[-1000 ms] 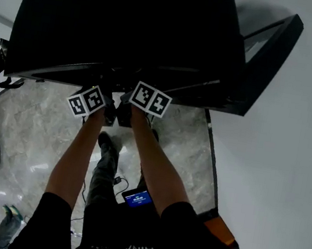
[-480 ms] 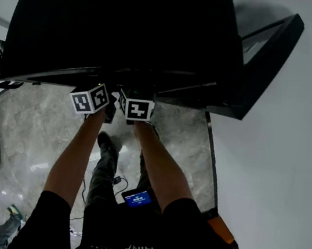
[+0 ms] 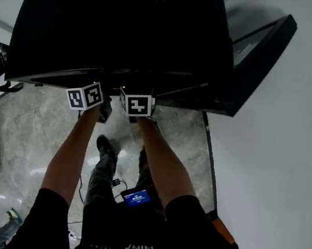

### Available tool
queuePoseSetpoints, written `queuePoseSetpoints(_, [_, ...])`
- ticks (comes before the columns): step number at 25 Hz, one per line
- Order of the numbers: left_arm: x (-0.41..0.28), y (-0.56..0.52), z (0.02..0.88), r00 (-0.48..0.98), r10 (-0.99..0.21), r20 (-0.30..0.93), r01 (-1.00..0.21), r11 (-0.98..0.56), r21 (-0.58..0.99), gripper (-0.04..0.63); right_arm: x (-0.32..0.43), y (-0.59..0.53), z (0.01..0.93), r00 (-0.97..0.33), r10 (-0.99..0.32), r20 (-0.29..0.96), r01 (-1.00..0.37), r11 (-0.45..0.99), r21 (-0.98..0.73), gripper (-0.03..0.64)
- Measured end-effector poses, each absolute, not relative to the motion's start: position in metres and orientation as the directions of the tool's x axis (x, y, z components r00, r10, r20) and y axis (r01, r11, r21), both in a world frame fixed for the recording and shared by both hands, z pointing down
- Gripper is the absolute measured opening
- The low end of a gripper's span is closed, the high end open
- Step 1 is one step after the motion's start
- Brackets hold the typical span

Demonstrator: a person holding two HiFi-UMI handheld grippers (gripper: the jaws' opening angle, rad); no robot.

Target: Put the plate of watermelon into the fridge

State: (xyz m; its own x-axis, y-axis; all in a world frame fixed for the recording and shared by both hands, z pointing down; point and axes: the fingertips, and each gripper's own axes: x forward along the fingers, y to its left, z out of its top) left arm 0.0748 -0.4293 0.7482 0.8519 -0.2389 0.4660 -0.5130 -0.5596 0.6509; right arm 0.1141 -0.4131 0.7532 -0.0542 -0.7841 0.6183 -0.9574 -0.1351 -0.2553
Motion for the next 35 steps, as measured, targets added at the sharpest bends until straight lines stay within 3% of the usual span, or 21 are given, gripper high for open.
queuePoseSetpoints(6, [0.076,-0.381,0.69,0.922,-0.127,0.367,-0.324,-0.773,0.546,0.012,0.103,-0.383,0.705,-0.173,-0.819,0.546,-0.935,-0.037,-0.352,0.028])
queuePoseSetpoints(13, [0.056,-0.319,0.602,0.963,-0.058,0.265,-0.197,-0.822,0.535,0.012,0.069,-0.317,0.616,-0.328,-0.814,0.479,-0.906,0.127,-0.404,0.018])
queuePoseSetpoints(21, [0.01,-0.266,0.557,0.973,-0.148,0.178,-0.228,-0.748,0.624,0.012,0.07,-0.235,0.575,-0.303,-0.847,0.437,-0.865,0.051,-0.5,0.018])
queuePoseSetpoints(26, [-0.008,-0.263,0.564,0.962,-0.193,0.196,-0.274,-0.728,0.629,0.012,0.085,-0.232,0.561,-0.279,-0.871,0.404,-0.855,0.033,-0.518,0.018])
queuePoseSetpoints(35, [0.015,-0.247,0.548,0.968,-0.145,0.203,-0.238,-0.778,0.582,0.012,0.098,-0.229,0.557,-0.256,-0.868,0.425,-0.871,0.017,-0.49,0.018])
